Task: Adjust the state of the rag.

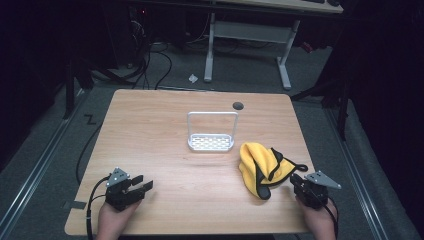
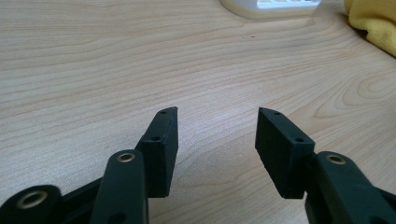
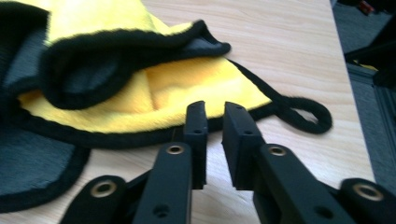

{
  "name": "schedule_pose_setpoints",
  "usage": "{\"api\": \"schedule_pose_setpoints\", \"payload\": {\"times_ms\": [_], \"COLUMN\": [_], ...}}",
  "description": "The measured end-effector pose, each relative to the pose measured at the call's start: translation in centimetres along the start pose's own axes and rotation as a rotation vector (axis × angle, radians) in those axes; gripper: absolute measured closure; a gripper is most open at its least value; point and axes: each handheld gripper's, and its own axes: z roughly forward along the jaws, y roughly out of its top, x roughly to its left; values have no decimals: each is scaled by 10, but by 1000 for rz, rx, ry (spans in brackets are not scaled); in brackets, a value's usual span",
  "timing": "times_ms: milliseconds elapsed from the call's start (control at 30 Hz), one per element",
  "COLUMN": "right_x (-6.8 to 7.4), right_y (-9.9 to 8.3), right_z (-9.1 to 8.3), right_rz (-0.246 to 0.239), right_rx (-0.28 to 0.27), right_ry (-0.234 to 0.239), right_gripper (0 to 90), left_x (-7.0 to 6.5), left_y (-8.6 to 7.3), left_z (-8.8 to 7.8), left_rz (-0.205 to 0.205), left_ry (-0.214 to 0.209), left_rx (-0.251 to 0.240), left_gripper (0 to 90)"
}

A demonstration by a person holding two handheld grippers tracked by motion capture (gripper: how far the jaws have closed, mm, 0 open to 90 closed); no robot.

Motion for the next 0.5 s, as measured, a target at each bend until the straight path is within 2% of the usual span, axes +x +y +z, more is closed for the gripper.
{"api": "schedule_pose_setpoints", "payload": {"times_ms": [33, 133, 200, 267, 333, 433, 467, 500], "right_x": [1, 3, 5, 8, 10, 8, 3, 2], "right_y": [4, 14, 23, 33, 41, 50, 60, 63], "right_z": [1, 3, 3, 5, 10, 16, 24, 27], "right_rz": [-3, -14, -17, -35, -48, -34, -29, -17], "right_rx": [-11, -13, -20, -26, -34, -44, -45, -44], "right_ry": [19, 24, 38, 34, 27, 24, 4, 4], "right_gripper": [850, 900, 900, 900, 900, 900, 897, 896], "left_x": [0, -1, -2, -3, -4, -5, -6, -6], "left_y": [0, -2, -3, -3, -3, -3, -3, -3], "left_z": [0, -1, -3, -4, -6, -5, -4, -3], "left_rz": [4, 3, 3, 0, 13, 20, 31, 43], "left_ry": [1, -9, -16, -10, -2, -4, -5, 3], "left_rx": [4, -2, -8, -5, -8, -3, 9, 15], "left_gripper": [489, 493, 496, 486, 486, 472, 460, 446]}}
